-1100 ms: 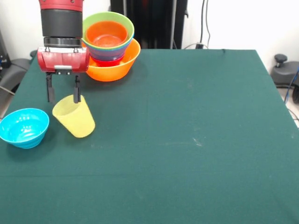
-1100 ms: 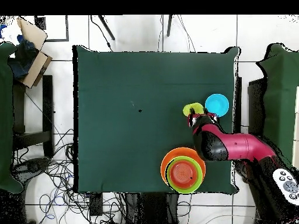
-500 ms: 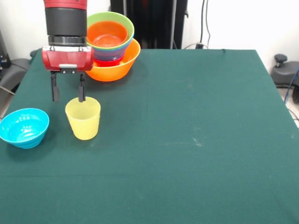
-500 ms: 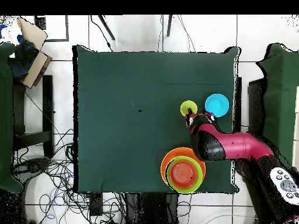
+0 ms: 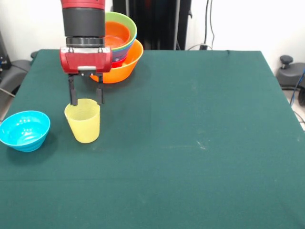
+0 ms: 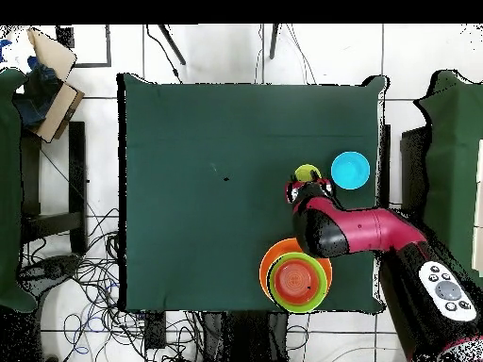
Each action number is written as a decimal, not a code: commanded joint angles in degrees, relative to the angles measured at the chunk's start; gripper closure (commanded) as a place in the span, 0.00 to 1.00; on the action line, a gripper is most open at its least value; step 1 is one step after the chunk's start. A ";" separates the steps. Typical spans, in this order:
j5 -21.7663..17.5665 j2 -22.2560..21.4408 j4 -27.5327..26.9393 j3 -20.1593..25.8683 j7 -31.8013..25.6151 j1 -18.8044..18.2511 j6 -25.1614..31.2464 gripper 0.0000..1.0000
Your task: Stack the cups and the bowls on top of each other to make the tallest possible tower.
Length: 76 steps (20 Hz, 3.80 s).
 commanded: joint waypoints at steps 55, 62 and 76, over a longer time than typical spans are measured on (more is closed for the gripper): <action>11.23 -22.46 22.29 14.53 -6.28 -14.89 15.35 1.00; 12.10 -29.26 31.64 19.47 -5.37 -20.96 12.56 1.00; 8.08 -37.04 44.03 21.18 0.25 -26.07 4.49 1.00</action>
